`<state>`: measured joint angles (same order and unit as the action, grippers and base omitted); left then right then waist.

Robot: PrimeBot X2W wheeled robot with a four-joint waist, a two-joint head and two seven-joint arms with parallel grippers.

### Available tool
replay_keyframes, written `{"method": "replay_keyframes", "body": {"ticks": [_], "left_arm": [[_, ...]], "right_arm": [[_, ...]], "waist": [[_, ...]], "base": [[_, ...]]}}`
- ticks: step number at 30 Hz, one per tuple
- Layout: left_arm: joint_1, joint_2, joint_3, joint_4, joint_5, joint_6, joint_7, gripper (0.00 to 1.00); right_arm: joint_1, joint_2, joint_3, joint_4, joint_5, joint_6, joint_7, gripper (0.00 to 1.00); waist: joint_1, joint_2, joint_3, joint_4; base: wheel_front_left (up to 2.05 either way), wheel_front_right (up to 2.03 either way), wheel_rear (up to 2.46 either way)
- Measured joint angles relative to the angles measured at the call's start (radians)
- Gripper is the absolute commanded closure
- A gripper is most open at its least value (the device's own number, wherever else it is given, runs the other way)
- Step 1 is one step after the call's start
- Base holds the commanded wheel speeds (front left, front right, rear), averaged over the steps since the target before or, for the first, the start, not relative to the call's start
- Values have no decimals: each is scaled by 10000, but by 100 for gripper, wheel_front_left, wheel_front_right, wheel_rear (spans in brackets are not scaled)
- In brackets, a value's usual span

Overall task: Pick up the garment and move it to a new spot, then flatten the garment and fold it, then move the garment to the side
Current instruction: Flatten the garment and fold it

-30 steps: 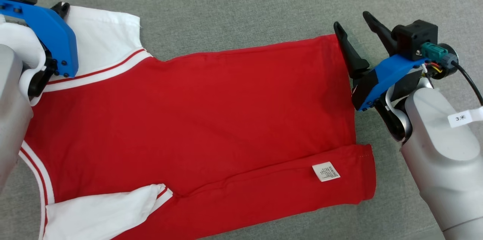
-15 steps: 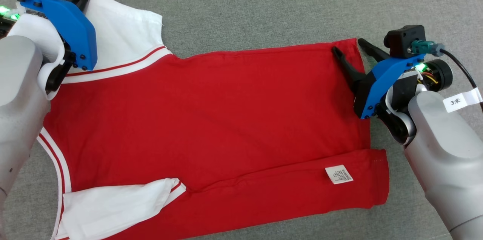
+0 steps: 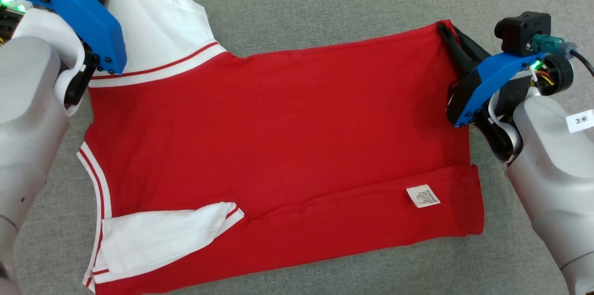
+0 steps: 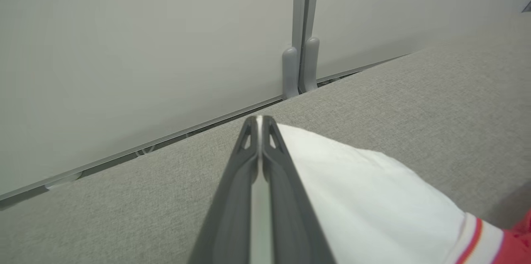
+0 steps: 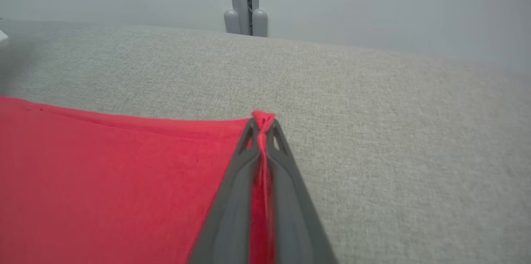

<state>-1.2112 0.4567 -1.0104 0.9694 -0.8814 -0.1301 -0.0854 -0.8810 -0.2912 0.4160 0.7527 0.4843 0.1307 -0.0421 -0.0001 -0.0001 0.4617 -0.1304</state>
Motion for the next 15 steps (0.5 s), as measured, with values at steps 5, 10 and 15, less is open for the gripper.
{"method": "replay_keyframes", "body": {"ticks": [5,10,15], "left_arm": [[231,-201,-178,-79,-203,0,-562,100],[820,-211,-251,-527,-546,0,-1279,100],[1782,-96,-117,-1160,-732,0,-1645,100]], "right_arm": [[83,102,165,449,-17,0,-462,100],[520,13,286,662,-23,0,-1304,100],[1228,-19,205,871,-69,0,-1908,100]], "waist": [[1,1,-319,208],[1,1,-689,387],[0,1,-1075,595]], "base": [[0,0,0],[0,0,0],[0,0,0]]}}
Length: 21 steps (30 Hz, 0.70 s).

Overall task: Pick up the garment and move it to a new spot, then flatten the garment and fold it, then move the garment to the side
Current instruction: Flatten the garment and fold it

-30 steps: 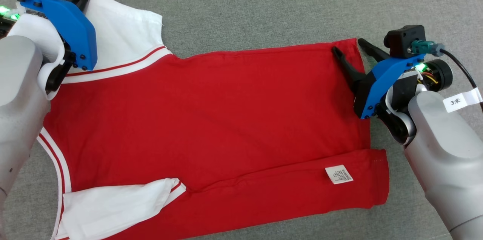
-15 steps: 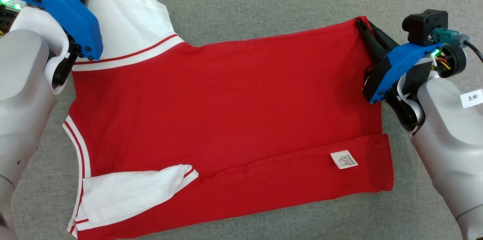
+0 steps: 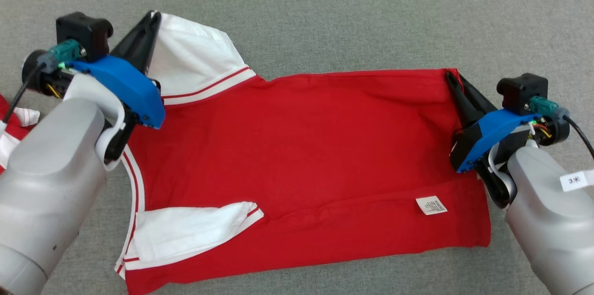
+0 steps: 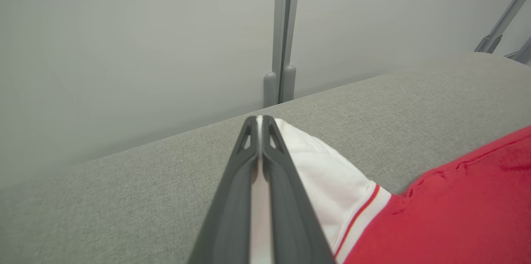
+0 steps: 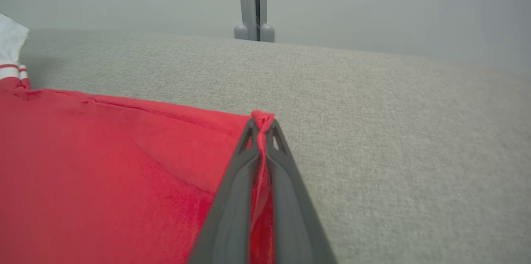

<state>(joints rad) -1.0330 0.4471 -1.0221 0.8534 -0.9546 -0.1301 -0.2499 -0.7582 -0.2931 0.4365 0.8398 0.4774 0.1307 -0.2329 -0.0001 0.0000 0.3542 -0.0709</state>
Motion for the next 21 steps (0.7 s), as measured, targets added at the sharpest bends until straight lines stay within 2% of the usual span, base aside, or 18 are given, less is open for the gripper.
{"method": "replay_keyframes", "body": {"ticks": [5,12,16,17,18,21], "left_arm": [[1184,238,253,-1064,96,211,-104,100],[3082,922,1505,-3879,608,1187,-117,100],[4118,1237,1789,-5287,765,1697,-117,100],[4118,1237,1789,-5287,765,1697,-117,100],[4546,1413,1965,-5843,802,1962,-117,100],[4967,1557,2013,-6309,830,2182,-117,100]], "right_arm": [[641,-36,-245,-15,-107,0,-244,100],[1280,-119,-907,-420,-681,0,-284,100],[1642,-113,-1336,-614,-995,0,-284,100],[1642,-113,-1336,-614,-995,0,-284,100],[1847,-109,-1532,-761,-1177,0,-286,100],[2078,-96,-1697,-874,-1258,0,-286,100]], "waist": [[0,0,-411,192],[-1,-1,-840,422],[-1,-1,-993,596],[-1,-1,-993,596],[-1,-1,-1058,667],[0,-1,-1127,728]], "base": [[0,0,0],[0,0,0],[0,0,0],[0,0,0],[0,0,0],[0,0,0]]}}
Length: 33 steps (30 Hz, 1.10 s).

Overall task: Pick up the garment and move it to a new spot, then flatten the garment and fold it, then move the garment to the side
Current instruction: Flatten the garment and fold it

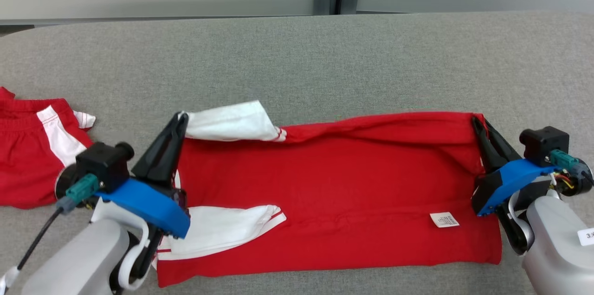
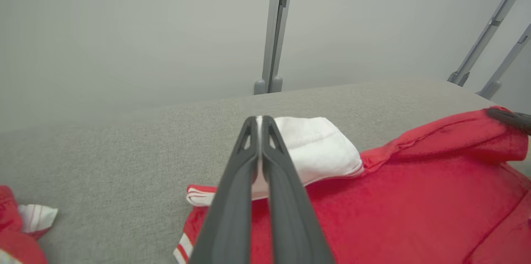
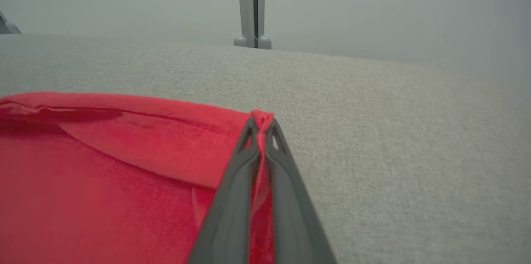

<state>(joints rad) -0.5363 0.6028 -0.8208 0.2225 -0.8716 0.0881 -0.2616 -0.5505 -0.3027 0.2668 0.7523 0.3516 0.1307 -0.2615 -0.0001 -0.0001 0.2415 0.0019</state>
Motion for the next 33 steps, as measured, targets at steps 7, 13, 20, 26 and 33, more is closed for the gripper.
{"method": "replay_keyframes", "body": {"ticks": [7,13,20,26,33], "left_arm": [[1359,217,48,-1030,-190,577,-2,100],[2033,215,238,-1344,-347,857,0,100],[2775,77,594,-1434,-401,945,0,100],[3127,-332,1014,-1434,-236,861,0,0],[3727,-1022,2867,-1722,895,750,0,0]], "right_arm": [[689,82,-623,-343,-128,0,-4,100],[1223,226,-1066,-675,-201,0,-8,100],[1926,451,-1331,-1237,-288,0,-10,98],[2383,520,-1553,-1693,-284,0,-10,0],[2849,520,-2142,-2638,-263,0,-12,0]], "waist": [[0,0,-125,109],[1,0,-191,169],[0,0,-333,153],[1,1,-444,149],[1,1,-552,125]], "base": [[0,0,0],[0,0,0],[0,0,0],[0,0,0],[0,0,0]]}}
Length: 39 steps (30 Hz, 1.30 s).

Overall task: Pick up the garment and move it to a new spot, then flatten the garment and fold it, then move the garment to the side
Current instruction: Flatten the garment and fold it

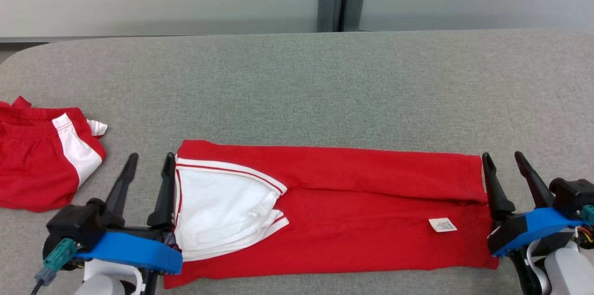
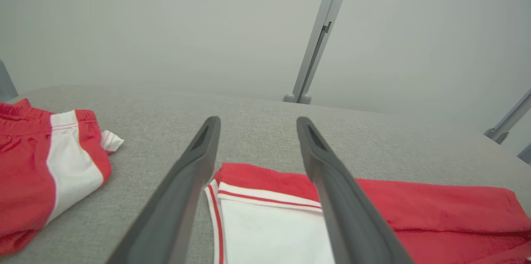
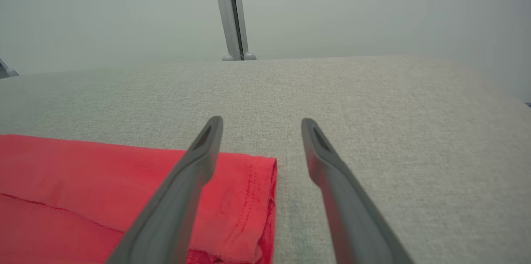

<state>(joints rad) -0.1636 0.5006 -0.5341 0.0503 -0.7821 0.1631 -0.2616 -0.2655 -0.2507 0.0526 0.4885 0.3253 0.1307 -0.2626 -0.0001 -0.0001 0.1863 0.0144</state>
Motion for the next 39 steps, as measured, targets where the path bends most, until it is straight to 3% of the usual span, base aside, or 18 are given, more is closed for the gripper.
{"method": "replay_keyframes", "body": {"ticks": [9,15,23,24,25,26,34,39], "left_arm": [[1031,-1751,3290,-234,3223,-61,-2,0],[1616,-2752,4851,-38,4778,-633,-2,0],[1777,-3624,5900,711,6067,-1457,-2,0],[1777,-3701,5965,767,6171,-1515,-2,0],[1778,-3777,6015,838,6286,-1586,0,0],[1778,-3839,6090,899,6364,-1680,-2,0],[1847,-4096,6546,1524,6857,-2132,0,0],[1956,-4167,6590,1799,7127,-2255,-2,0]], "right_arm": [[91,297,-2,1147,100,0,58,0],[128,556,-29,1793,293,0,52,0],[56,838,257,2493,456,-2,-27,2],[32,838,326,2558,502,-4,-29,55],[13,849,391,2617,562,-6,-31,73],[9,869,447,2635,650,-8,-33,100],[-25,863,587,2690,1022,4,-15,100],[-189,144,-77,2782,1200,8,-15,100]], "waist": [[0,0,-6,94],[1,1,86,95],[1,1,130,69],[0,0,119,69],[1,0,103,72],[0,1,82,76],[1,1,-170,-67],[0,1,-389,-234]], "base": [[0,0,0],[0,0,0],[0,0,0],[0,0,0],[0,0,0],[0,0,0],[0,0,0],[0,0,0]]}}
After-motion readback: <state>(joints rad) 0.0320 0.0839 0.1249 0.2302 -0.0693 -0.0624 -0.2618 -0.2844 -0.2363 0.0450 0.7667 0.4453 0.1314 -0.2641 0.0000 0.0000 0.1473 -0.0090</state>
